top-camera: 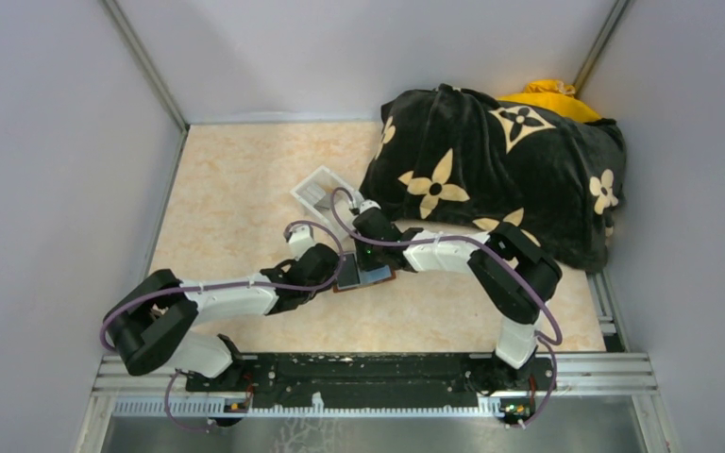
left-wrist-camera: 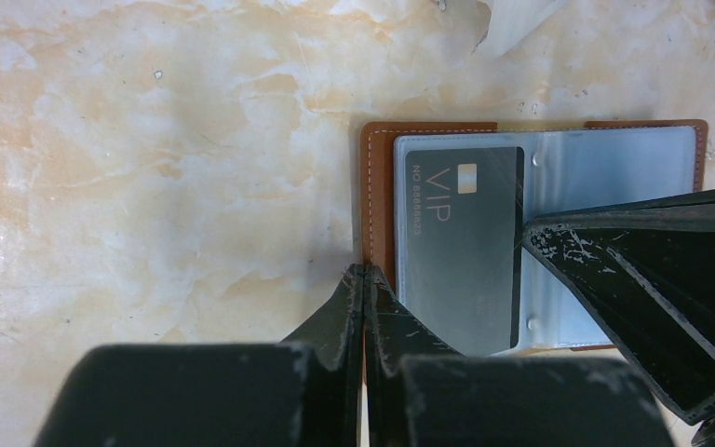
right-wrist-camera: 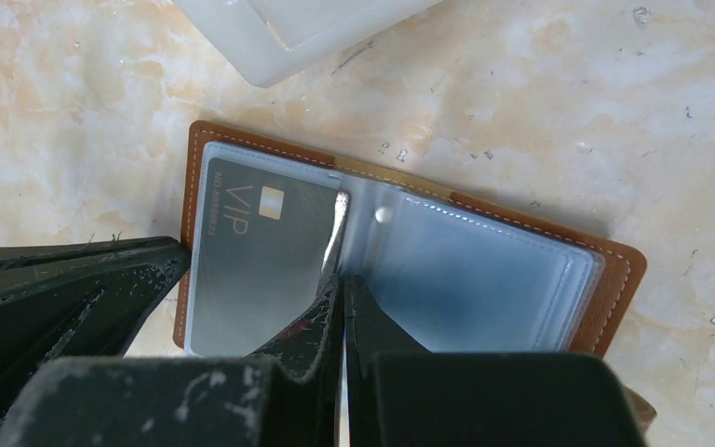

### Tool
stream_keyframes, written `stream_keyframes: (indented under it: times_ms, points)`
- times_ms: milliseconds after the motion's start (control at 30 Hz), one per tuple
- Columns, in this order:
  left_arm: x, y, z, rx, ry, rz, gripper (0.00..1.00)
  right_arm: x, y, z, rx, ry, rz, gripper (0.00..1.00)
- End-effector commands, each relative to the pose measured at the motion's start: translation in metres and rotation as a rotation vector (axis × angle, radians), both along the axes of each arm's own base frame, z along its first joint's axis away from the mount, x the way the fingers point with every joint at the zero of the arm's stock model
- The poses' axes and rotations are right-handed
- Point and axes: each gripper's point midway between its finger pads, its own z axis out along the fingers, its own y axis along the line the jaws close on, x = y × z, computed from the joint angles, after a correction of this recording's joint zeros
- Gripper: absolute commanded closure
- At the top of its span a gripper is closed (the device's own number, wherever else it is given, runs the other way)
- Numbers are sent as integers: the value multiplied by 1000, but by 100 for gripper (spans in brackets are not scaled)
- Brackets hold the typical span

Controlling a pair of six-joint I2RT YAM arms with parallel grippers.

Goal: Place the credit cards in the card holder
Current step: Insert the credit card into the card holder.

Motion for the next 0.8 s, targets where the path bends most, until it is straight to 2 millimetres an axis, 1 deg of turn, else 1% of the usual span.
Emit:
stream_keyframes:
  times_ms: [0, 467, 600, 767]
  points:
    - [-23, 18, -29, 93, 111, -34, 99, 2, 25, 14, 61, -23, 29, 100]
    - [-23, 16, -29, 80, 112, -36, 99, -5, 38, 28, 91, -32, 49, 100]
    - [-24, 18, -27, 83, 107, -32, 99, -3, 36, 32, 83, -47, 41, 100]
    - [-20, 22, -17, 85, 83, -14, 96, 2, 31, 41, 64, -82, 35, 99]
